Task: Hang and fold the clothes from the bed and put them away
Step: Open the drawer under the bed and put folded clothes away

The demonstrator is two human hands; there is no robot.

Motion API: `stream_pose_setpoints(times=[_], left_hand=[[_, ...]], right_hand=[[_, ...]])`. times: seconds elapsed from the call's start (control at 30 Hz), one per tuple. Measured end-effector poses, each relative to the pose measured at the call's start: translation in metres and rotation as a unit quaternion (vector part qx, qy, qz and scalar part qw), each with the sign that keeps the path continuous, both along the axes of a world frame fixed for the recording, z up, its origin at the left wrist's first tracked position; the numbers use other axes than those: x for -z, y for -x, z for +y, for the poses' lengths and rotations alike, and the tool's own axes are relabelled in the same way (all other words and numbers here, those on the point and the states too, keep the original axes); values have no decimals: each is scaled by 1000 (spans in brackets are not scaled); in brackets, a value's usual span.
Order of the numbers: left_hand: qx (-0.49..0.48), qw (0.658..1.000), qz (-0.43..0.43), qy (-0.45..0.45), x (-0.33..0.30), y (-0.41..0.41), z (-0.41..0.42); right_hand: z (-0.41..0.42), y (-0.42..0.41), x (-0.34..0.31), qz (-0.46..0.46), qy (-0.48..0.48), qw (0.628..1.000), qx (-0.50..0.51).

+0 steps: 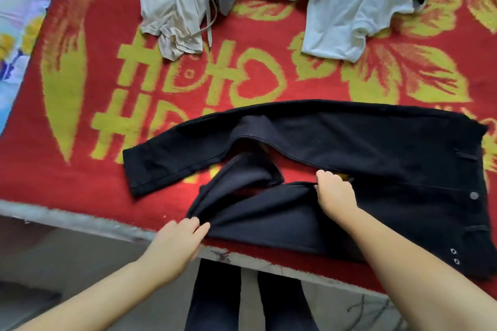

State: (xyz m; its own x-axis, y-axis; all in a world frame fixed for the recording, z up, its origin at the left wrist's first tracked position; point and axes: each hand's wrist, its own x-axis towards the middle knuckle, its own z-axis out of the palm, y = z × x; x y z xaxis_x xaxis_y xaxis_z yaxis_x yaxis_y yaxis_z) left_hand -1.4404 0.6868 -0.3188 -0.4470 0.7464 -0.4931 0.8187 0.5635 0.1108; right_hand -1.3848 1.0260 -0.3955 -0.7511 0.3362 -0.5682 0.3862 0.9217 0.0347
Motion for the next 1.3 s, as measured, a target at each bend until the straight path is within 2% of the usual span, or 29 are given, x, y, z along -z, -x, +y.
stream_pose_setpoints(times=[0.03,0.07,0.13,0.17,0.2,0.27,0.3,0.37,0.4,0.43,0.5,0.53,0.57,0.63,0.67,0.73,0.8,0.83,0.87,0.9,0.93,0.97,1.0,1.03,1.07,1.1,1.17,1.23,1.3], left_hand=[[-54,992,-85,81,10,-14,-5],[-92,980,-128,119,21,-24,-5],[-169,971,-162,44,23,-19,12],[-185,974,-127,-42,26,-10,24],[-183,976,-76,-86,30,2,35],[-216,974,-10,-74,35,36,59],[-278,959,-34,-35,40,51,69],[-427,890,-155,31,62,71,84],[-478,848,-228,24,67,77,91],[-497,826,-266,-17,70,81,94],[-488,823,-238,-165,64,85,89],[-493,806,-205,-254,56,87,77],[-506,778,-166,-333,48,90,60],[-576,707,-97,-398,37,95,10],[-631,671,-77,-381,41,95,-23],[-752,591,-64,-286,58,91,-88],[-847,492,-53,-195,69,87,-134],[-872,466,-16,-152,71,89,-144],[-869,478,38,-125,70,94,-146],[-836,528,84,-124,69,102,-143],[-771,611,110,-143,70,114,-134],[-677,708,111,-165,72,126,-121],[-576,793,91,-175,77,141,-104],[-484,857,56,-167,81,155,-84],[-415,900,15,-133,85,168,-65],[-368,926,-16,-77,90,181,-48],[-315,945,-47,69,98,206,-27],[-284,941,-91,160,97,233,-20],[-278,943,-96,157,86,264,-22]], right_hand=[[-5,5,1,-19,-12,999,-26],[-10,10,1,-37,-20,998,-38],[-16,21,1,-58,-11,998,-31],[-18,25,2,-61,6,997,-37],[-22,29,3,-62,32,996,-59],[-31,33,3,-82,102,985,-114],[-37,36,3,-103,124,977,-136],[-49,38,5,-127,123,969,-171],[-52,38,6,-119,117,970,-176],[-55,38,8,-102,114,973,-170],[-55,35,7,-48,108,983,-142],[-55,34,7,-24,103,986,-129],[-53,32,7,-11,98,988,-122],[-51,29,7,-14,95,987,-131],[-51,30,6,-17,95,985,-143],[-51,39,1,15,103,985,-141],[-54,61,-9,88,123,983,-109],[-54,76,-14,130,128,979,-93],[-53,92,-19,175,131,973,-77],[-51,110,-22,213,131,966,-61],[-48,130,-25,239,131,961,-44],[-45,149,-26,242,129,961,-30],[-43,168,-24,217,124,968,-21],[-41,184,-22,163,116,980,-20],[-40,197,-18,92,105,990,-24],[-39,208,-13,25,87,995,-34],[-40,222,-2,-36,49,997,-52],[-40,228,1,-1,34,999,-39],[-37,228,2,57,37,998,-15]])
